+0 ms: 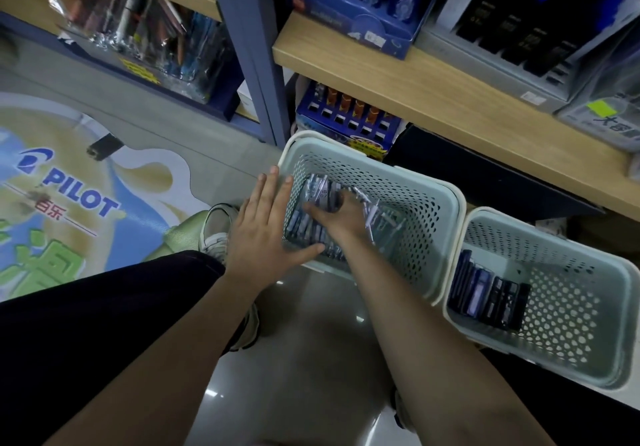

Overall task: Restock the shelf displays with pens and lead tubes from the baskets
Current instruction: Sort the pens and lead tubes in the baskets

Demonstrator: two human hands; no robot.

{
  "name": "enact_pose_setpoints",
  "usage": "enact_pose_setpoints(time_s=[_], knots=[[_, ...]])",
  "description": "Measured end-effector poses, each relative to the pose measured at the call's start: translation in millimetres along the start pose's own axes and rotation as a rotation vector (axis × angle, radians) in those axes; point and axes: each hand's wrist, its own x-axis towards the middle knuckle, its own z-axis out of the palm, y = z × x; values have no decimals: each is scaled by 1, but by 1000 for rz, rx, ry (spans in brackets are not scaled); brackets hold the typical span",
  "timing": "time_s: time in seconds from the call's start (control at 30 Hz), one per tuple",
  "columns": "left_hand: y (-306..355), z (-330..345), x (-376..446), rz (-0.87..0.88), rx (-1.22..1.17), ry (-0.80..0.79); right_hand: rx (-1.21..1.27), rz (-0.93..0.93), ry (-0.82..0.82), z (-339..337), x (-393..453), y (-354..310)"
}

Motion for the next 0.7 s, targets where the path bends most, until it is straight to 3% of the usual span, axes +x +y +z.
enact_pose_setpoints(time_s=[0.23, 0.7], knots=[[-2, 5, 0, 32, -36, 66, -29, 0, 75, 12, 26, -11], [-3, 2, 2, 36, -84, 37, 110, 159, -64, 14, 35, -10]])
